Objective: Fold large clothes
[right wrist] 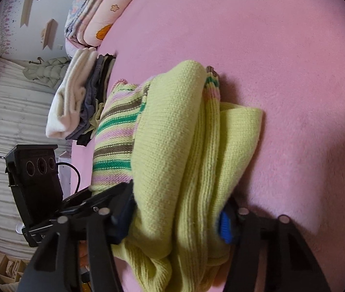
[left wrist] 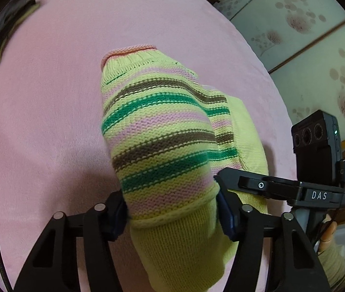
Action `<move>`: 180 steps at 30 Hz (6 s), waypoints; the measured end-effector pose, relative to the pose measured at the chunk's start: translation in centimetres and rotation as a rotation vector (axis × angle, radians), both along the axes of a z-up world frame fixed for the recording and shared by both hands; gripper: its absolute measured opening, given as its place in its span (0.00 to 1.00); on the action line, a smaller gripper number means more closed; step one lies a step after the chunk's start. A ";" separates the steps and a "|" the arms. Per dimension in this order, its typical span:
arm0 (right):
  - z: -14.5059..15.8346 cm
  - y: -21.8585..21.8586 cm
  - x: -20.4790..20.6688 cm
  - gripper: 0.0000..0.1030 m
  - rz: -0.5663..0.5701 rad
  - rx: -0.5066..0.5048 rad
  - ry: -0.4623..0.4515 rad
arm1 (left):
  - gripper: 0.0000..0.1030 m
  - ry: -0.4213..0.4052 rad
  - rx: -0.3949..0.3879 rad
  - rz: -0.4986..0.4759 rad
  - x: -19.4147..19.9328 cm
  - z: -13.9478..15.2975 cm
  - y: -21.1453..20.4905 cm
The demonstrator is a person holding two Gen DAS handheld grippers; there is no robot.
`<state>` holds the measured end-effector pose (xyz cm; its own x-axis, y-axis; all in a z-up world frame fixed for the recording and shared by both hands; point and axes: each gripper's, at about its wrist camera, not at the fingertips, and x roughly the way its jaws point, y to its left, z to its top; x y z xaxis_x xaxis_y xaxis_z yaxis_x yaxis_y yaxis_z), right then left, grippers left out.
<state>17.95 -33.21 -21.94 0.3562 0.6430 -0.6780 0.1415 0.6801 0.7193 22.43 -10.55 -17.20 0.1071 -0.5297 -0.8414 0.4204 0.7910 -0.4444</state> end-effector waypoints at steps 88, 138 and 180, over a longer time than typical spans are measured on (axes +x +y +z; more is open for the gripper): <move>17.3 30.6 31.5 0.56 -0.004 -0.172 -0.263 | 0.88 -0.462 0.325 0.323 28.0 19.7 31.2; 33.0 20.6 -14.0 0.64 0.051 -0.635 -0.520 | 0.99 -0.584 0.248 0.437 -19.9 33.6 21.5; 24.4 20.6 -20.4 0.64 -0.094 -0.752 -0.479 | 0.99 -0.464 0.328 0.475 -24.5 24.0 19.1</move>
<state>-2.44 -12.61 2.42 0.7379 0.0422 -0.6736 0.0199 0.9962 0.0843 -2.08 8.50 6.77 0.6456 -0.0666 -0.7608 0.0871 0.9961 -0.0133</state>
